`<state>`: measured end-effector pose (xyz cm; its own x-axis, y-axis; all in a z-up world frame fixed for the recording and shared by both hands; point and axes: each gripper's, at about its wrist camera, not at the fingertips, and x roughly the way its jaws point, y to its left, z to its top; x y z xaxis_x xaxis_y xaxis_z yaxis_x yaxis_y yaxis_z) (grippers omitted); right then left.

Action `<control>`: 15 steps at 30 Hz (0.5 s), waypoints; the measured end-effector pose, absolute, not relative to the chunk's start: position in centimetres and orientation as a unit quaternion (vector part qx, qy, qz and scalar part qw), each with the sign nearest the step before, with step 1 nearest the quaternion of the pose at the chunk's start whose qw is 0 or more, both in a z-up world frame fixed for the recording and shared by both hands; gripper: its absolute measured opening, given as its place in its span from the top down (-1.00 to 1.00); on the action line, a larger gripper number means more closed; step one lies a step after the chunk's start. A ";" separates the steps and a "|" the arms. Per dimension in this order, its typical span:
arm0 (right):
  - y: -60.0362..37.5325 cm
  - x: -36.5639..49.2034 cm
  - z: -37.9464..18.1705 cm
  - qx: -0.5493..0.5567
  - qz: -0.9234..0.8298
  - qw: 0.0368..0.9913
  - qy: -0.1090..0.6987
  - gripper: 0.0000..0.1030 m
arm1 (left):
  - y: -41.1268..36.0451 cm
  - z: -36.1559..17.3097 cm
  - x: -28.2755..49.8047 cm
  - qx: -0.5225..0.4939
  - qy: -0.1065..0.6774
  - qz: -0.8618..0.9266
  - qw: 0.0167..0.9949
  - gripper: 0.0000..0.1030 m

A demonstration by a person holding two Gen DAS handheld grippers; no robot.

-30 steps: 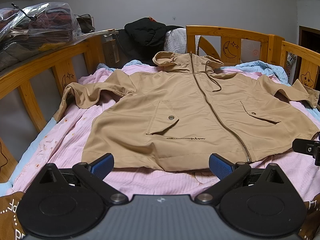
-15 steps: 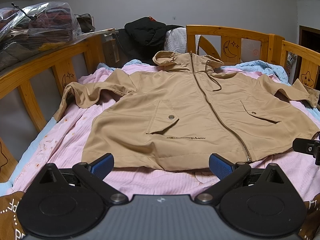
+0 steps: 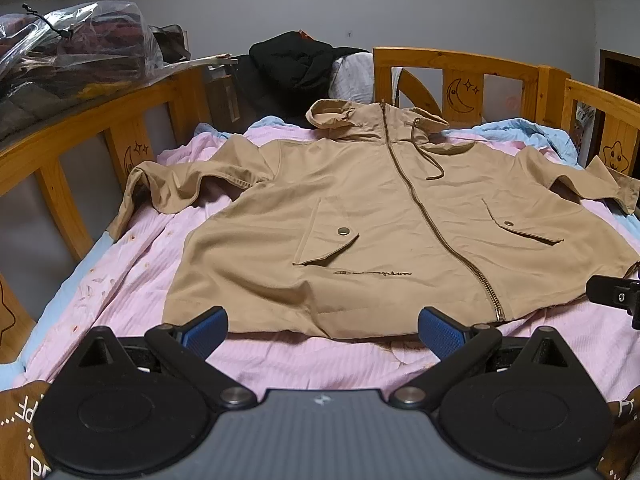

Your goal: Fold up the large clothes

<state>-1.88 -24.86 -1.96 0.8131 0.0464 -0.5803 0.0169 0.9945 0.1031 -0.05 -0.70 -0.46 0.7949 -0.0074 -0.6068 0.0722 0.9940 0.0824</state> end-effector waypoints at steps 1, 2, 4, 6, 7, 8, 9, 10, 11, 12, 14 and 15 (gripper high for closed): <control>-24.9 -1.9 -2.0 0.052 0.008 0.950 0.306 -0.99 | -0.7 -0.5 -0.1 0.050 0.321 -0.021 0.946 -0.99; -24.9 -1.8 -2.0 0.053 0.008 0.950 0.307 -0.99 | -0.7 -0.6 -0.1 0.050 0.322 -0.021 0.945 -0.99; -25.0 -1.8 -2.1 0.053 0.007 0.950 0.309 -0.99 | -0.6 -0.7 0.0 0.048 0.326 -0.022 0.944 -0.99; -25.0 -1.5 -2.2 0.057 0.008 0.948 0.314 -0.99 | -0.5 -0.8 0.1 0.046 0.333 -0.023 0.941 -0.99; -25.2 -1.5 -2.2 0.059 0.009 0.946 0.319 -0.99 | -0.5 -0.9 0.4 0.046 0.338 -0.024 0.940 -0.99; -25.1 -1.3 -2.3 0.064 0.008 0.943 0.328 -0.99 | -0.6 -1.0 0.5 0.046 0.343 -0.029 0.938 -0.99; -25.2 -1.1 -2.6 0.070 0.006 0.939 0.338 -0.99 | -0.7 -1.3 0.7 0.047 0.349 -0.035 0.935 -0.99; -25.4 -0.8 -2.7 0.075 0.003 0.934 0.350 -0.99 | -0.9 -1.5 1.0 0.048 0.356 -0.041 0.933 -0.99; -25.5 -0.5 -2.7 0.080 -0.002 0.928 0.363 -0.99 | -1.0 -1.7 1.3 0.048 0.362 -0.046 0.930 -0.99; -25.7 -0.2 -2.7 0.083 -0.009 0.923 0.375 -0.99 | -1.2 -1.9 1.8 0.047 0.369 -0.050 0.927 -0.99; -26.1 0.4 -2.6 0.086 -0.025 0.916 0.390 -0.99 | -1.5 -2.0 2.8 0.042 0.384 -0.064 0.920 -0.99; -26.3 0.7 -2.4 0.084 -0.033 0.915 0.392 -0.99 | -1.7 -1.9 3.4 0.042 0.394 -0.073 0.915 -0.99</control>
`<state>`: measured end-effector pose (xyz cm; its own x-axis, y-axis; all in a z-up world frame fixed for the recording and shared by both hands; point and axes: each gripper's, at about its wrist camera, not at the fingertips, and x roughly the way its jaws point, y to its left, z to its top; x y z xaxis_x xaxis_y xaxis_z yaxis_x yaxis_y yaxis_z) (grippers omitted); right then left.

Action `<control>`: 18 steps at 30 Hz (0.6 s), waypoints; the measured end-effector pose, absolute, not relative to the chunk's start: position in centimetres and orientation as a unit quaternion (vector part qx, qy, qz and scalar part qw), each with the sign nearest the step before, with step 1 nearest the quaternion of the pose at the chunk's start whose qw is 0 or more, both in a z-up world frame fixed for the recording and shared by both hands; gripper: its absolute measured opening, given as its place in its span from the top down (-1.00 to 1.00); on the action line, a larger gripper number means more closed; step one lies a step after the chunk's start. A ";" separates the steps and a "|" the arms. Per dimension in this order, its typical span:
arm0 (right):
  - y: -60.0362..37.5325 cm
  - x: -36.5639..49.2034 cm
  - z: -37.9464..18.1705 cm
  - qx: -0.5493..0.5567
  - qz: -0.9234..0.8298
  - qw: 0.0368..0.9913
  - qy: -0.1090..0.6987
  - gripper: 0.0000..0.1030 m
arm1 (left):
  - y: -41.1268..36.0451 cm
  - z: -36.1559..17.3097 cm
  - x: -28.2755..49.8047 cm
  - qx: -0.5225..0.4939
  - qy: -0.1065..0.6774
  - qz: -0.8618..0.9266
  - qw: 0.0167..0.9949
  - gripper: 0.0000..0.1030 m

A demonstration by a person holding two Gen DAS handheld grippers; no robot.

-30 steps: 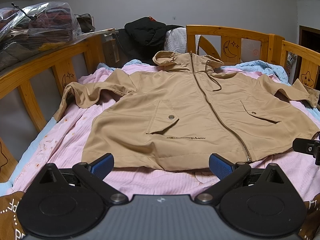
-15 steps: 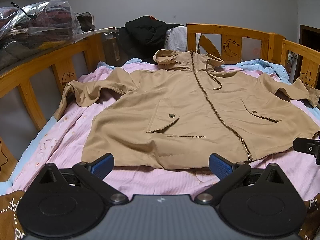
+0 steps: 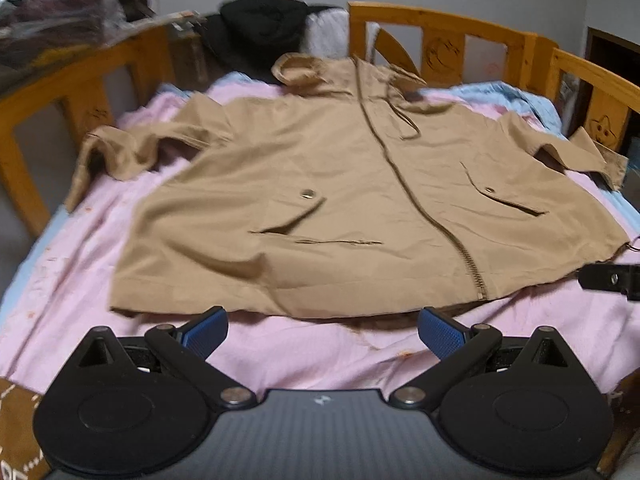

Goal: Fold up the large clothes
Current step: 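Move the right tool to the jacket's sleeve cuff and close on it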

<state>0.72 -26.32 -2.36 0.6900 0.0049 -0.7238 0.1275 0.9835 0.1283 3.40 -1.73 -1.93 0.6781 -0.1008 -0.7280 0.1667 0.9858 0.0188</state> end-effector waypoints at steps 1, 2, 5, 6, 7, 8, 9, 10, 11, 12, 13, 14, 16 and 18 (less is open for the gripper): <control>-26.5 1.0 -2.1 0.081 -0.042 0.915 0.393 -0.99 | -1.9 -1.8 4.0 0.042 0.405 -0.082 0.910 -0.99; -26.8 1.3 -1.9 0.076 -0.051 0.914 0.394 -0.99 | -2.0 -1.4 4.8 0.041 0.418 -0.092 0.903 -0.99; -27.5 2.5 -1.0 0.063 -0.069 0.913 0.397 -0.99 | -2.5 -0.2 7.0 0.033 0.448 -0.111 0.886 -0.99; -27.8 2.9 -0.7 0.059 -0.070 0.914 0.395 -0.99 | -2.5 0.3 7.8 0.030 0.458 -0.112 0.881 -0.99; -28.5 3.4 -0.5 0.058 -0.068 0.915 0.393 -0.99 | -2.7 0.9 8.6 0.028 0.465 -0.113 0.878 -0.99; -29.0 3.8 -0.2 0.056 -0.068 0.917 0.390 -0.99 | -2.8 1.4 9.4 0.026 0.470 -0.113 0.875 -0.99; -29.5 4.3 0.1 0.053 -0.069 0.918 0.387 -0.99 | -3.0 2.1 10.3 0.025 0.472 -0.112 0.874 -0.99; -30.0 4.8 0.3 0.050 -0.073 0.920 0.383 -0.99 | -3.3 2.7 11.0 0.025 0.470 -0.109 0.876 -0.99; -30.5 5.2 0.4 0.049 -0.075 0.921 0.380 -0.99 | -3.6 3.2 11.7 0.026 0.464 -0.107 0.879 -0.99; -31.2 5.7 0.5 0.049 -0.078 0.922 0.377 -0.99 | -4.0 3.6 12.3 0.029 0.457 -0.106 0.883 -0.99; -31.9 6.2 0.6 0.050 -0.082 0.922 0.375 -0.99 | -4.5 3.8 12.9 0.032 0.448 -0.106 0.887 -0.99; -32.6 6.8 0.7 0.052 -0.087 0.922 0.374 -0.99 | -5.1 3.9 13.6 0.037 0.439 -0.106 0.891 -0.99; -33.9 7.7 0.6 0.056 -0.096 0.924 0.366 -0.99 | -6.6 3.7 14.9 0.044 0.431 -0.108 0.895 -0.99; -35.3 8.3 0.5 0.053 -0.104 0.932 0.343 -0.99 | -8.2 3.2 16.1 0.049 0.427 -0.111 0.896 -0.99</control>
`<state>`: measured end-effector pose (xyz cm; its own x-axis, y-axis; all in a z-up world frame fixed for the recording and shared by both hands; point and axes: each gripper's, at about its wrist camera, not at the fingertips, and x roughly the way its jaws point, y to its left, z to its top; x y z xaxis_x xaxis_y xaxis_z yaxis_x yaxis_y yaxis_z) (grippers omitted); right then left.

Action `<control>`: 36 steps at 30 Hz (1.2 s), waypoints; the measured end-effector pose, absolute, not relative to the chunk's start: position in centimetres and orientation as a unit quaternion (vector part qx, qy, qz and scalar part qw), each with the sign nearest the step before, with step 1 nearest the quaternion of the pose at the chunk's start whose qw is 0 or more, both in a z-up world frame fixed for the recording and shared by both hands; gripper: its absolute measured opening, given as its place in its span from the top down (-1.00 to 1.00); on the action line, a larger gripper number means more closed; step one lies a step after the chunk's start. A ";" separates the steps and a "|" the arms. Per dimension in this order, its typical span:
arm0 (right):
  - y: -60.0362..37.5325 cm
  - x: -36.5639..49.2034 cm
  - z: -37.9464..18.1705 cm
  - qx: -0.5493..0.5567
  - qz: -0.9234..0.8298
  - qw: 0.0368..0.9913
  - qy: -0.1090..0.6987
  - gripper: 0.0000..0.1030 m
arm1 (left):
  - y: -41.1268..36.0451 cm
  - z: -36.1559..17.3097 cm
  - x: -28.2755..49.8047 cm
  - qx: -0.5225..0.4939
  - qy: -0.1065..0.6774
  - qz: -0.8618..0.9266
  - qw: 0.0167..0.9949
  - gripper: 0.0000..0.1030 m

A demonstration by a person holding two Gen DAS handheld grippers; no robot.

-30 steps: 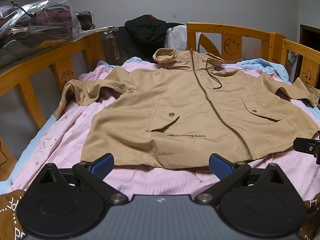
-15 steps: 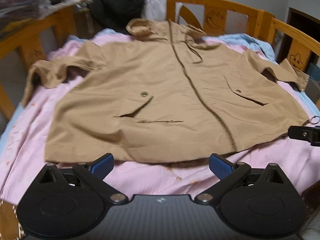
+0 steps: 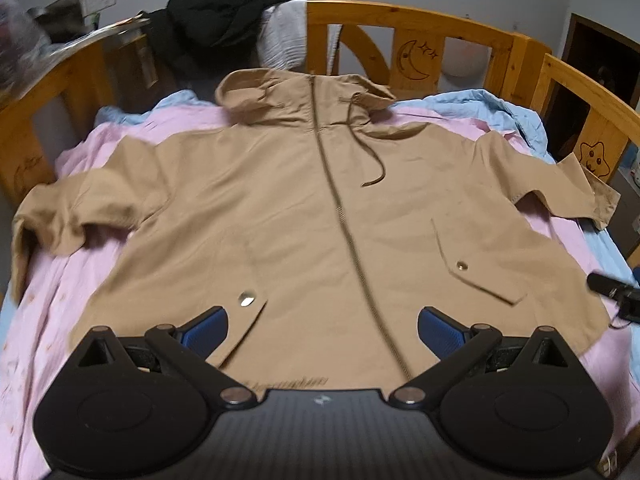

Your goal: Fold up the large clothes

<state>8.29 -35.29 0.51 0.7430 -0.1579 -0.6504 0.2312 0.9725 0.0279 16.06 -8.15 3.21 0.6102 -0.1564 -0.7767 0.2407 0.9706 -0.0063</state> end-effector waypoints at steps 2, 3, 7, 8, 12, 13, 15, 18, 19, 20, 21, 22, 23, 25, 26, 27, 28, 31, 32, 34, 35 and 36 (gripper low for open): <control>-36.9 8.9 0.5 0.050 -0.109 0.942 0.314 -0.99 | -9.5 2.4 17.0 0.050 0.426 -0.115 0.896 -0.99; -37.8 9.3 0.5 0.048 -0.113 0.944 0.306 -0.99 | -10.0 2.0 17.3 0.049 0.425 -0.118 0.896 -0.99; -43.4 11.1 -0.4 0.076 -0.121 0.947 0.287 -0.99 | -11.7 0.4 18.2 0.047 0.419 -0.138 0.896 -0.99; -44.8 11.5 -0.6 0.070 -0.149 0.946 0.279 -0.99 | -12.0 0.1 18.5 0.047 0.420 -0.141 0.895 -0.99; -50.2 14.4 -2.1 0.047 -0.224 0.935 0.270 -0.83 | -12.8 -1.1 19.6 0.041 0.426 -0.153 0.891 -0.99; -51.4 15.1 -2.5 0.045 -0.232 0.933 0.272 -0.78 | -12.9 -1.2 19.8 0.041 0.425 -0.154 0.891 -0.99; -53.9 17.0 -3.4 0.034 -0.263 0.924 0.275 -0.67 | -13.2 -1.5 20.3 0.043 0.422 -0.153 0.892 -0.99; -56.2 19.3 -4.6 0.009 -0.322 0.908 0.266 -0.48 | -13.5 -1.5 20.8 0.047 0.422 -0.146 0.893 -0.99; -56.8 19.9 -5.2 -0.003 -0.340 0.903 0.264 -0.43 | -13.7 -1.5 21.0 0.049 0.422 -0.146 0.893 -0.99; -57.5 20.7 -5.6 -0.017 -0.363 0.893 0.267 -0.33 | -13.8 -1.4 21.1 0.051 0.423 -0.145 0.893 -0.99; -58.2 21.5 -6.0 -0.024 -0.381 0.884 0.269 -0.19 | -13.9 -1.3 21.2 0.053 0.424 -0.143 0.893 -0.99; -58.8 21.8 -6.3 -0.026 -0.394 0.879 0.269 -0.12 | -13.9 -1.3 21.2 0.054 0.423 -0.143 0.893 -0.99; -59.4 22.1 -6.6 -0.022 -0.401 0.875 0.270 -0.05 | -13.9 -1.2 21.1 0.056 0.423 -0.142 0.893 -0.99; -60.3 22.4 -7.2 -0.007 -0.401 0.874 0.276 -0.03 | -13.8 -1.1 21.0 0.061 0.424 -0.142 0.893 -0.99; -60.7 22.6 -7.4 0.005 -0.395 0.876 0.279 0.06 | -13.8 -1.1 21.0 0.064 0.424 -0.142 0.892 -0.99; -61.1 22.7 -7.6 0.018 -0.388 0.878 0.278 0.43 | -13.6 -0.9 20.9 0.067 0.424 -0.142 0.892 -0.99; -61.3 22.7 -7.6 0.022 -0.387 0.879 0.279 0.66 | -13.5 -0.8 20.9 0.070 0.424 -0.143 0.892 -0.99; -60.3 21.8 -6.3 0.026 -0.376 0.886 0.269 0.82 | -13.1 -0.2 20.7 0.076 0.420 -0.149 0.892 -0.99; -59.5 21.3 -5.6 0.018 -0.369 0.891 0.264 0.88 | -12.9 0.1 20.7 0.072 0.419 -0.150 0.893 -0.99; -57.2 20.2 -3.6 0.000 -0.348 0.905 0.246 0.90 | -12.2 0.9 20.8 0.061 0.417 -0.154 0.894 -0.99; -56.2 19.5 -2.4 -0.008 -0.338 0.912 0.233 0.91 | -11.6 1.4 20.8 0.054 0.415 -0.156 0.895 -0.99; -55.1 19.0 -1.0 -0.018 -0.324 0.921 0.218 0.92 | -11.1 1.9 20.8 0.050 0.414 -0.157 0.895 -0.99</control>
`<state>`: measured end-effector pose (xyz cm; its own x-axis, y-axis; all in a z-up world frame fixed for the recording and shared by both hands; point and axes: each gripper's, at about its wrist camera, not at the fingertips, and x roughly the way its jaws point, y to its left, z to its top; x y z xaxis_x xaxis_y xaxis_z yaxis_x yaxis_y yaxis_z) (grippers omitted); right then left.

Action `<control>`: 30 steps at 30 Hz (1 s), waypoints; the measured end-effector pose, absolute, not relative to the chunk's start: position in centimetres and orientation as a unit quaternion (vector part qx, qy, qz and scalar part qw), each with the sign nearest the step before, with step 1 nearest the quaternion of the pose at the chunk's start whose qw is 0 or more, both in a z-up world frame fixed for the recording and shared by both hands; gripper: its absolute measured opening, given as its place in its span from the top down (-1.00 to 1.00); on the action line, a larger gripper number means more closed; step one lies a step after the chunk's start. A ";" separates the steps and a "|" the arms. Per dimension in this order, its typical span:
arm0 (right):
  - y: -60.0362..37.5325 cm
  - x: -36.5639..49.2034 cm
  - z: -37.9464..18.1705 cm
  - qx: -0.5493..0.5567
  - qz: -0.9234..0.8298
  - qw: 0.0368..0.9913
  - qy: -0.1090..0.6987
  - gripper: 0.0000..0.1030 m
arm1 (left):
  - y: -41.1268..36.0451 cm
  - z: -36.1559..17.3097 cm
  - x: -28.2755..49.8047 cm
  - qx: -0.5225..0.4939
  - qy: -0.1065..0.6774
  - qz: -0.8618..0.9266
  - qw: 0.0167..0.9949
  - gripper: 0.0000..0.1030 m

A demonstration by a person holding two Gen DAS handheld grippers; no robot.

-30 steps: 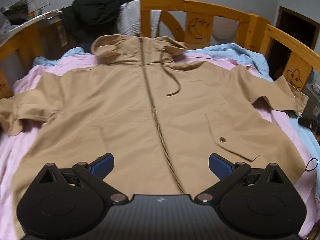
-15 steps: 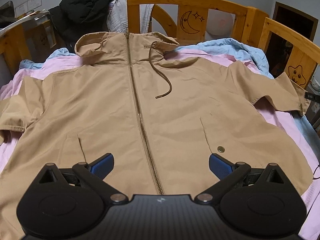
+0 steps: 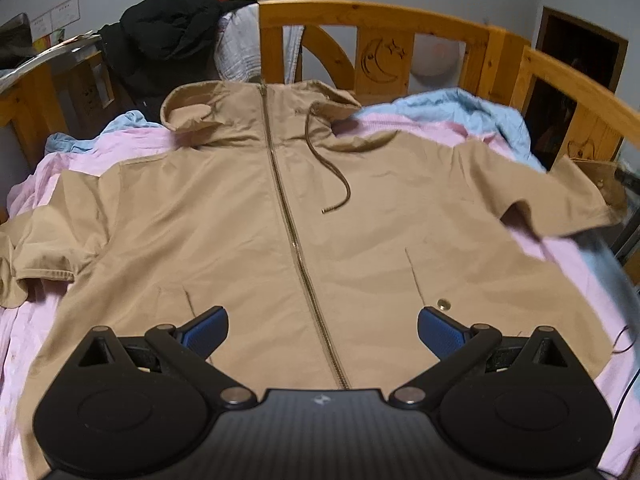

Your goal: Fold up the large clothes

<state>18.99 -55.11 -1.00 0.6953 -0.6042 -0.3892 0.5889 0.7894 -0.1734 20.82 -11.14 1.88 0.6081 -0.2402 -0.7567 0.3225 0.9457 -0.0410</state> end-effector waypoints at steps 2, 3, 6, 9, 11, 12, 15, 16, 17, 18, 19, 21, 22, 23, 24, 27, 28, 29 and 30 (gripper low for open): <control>-53.1 18.3 2.4 -0.037 -0.299 0.936 0.183 0.92 | -10.1 3.0 21.0 0.050 0.412 -0.158 0.896 -0.99; -52.1 18.1 4.3 -0.045 -0.286 0.943 0.165 0.93 | -9.5 3.7 21.1 0.053 0.409 -0.160 0.897 -0.99; -49.1 18.2 10.9 -0.053 -0.236 0.964 0.110 0.94 | -7.5 6.1 21.4 0.054 0.388 -0.161 0.906 -0.99; -45.0 18.4 16.3 -0.058 -0.162 0.983 0.063 0.94 | -5.1 8.4 21.7 0.030 0.361 -0.169 0.916 -0.99; -41.1 18.8 18.8 -0.055 -0.093 0.994 0.032 0.94 | -3.3 9.5 22.0 -0.002 0.347 -0.165 0.923 -0.99; -39.5 18.8 19.6 -0.049 -0.064 0.996 0.023 0.94 | -2.2 9.9 22.3 -0.021 0.342 -0.164 0.925 -0.99; -33.4 20.2 19.9 -0.016 0.037 0.999 0.005 0.94 | 1.0 10.4 23.0 -0.069 0.334 -0.154 0.927 -0.99; -31.5 20.5 19.5 -0.005 0.065 0.998 0.005 0.93 | 2.2 10.5 23.2 -0.084 0.332 -0.147 0.928 -0.99; -29.8 20.4 19.0 0.004 0.087 0.996 0.007 0.94 | 3.4 10.4 23.4 -0.096 0.330 -0.140 0.929 -0.99; -27.8 20.9 17.8 0.016 0.113 0.993 0.010 0.94 | 4.5 10.3 23.6 -0.108 0.328 -0.128 0.930 -0.99; -26.1 20.7 16.9 0.024 0.131 0.991 0.015 0.94 | 5.6 10.1 23.9 -0.119 0.327 -0.117 0.930 -0.99; -22.8 21.7 13.6 0.037 0.166 0.985 0.036 0.94 | 7.7 9.4 24.4 -0.134 0.325 -0.095 0.931 -0.99; -21.3 21.9 11.9 0.036 0.178 0.982 0.049 0.94 | 8.7 9.0 24.7 -0.137 0.327 -0.086 0.931 -0.99; -19.9 21.9 10.1 0.029 0.188 0.980 0.061 0.94 | 9.5 8.4 25.2 -0.138 0.331 -0.081 0.930 -0.99; -18.6 21.9 8.0 0.023 0.196 0.977 0.075 0.94 | 10.3 7.7 25.8 -0.139 0.335 -0.077 0.929 -0.99; -15.1 23.1 2.0 0.005 0.221 0.964 0.144 0.94 | 11.5 5.3 27.7 -0.141 0.352 -0.064 0.923 -0.99; -14.3 23.5 0.0 0.000 0.227 0.960 0.164 0.94 | 11.5 4.5 28.4 -0.144 0.357 -0.064 0.921 -0.99; -13.9 23.1 -1.8 -0.006 0.234 0.955 0.183 0.93 | 11.4 3.6 29.1 -0.148 0.360 -0.067 0.919 -0.99; -13.5 22.9 -3.0 -0.018 0.243 0.948 0.203 0.86 | 11.1 2.7 29.8 -0.151 0.360 -0.072 0.918 -0.99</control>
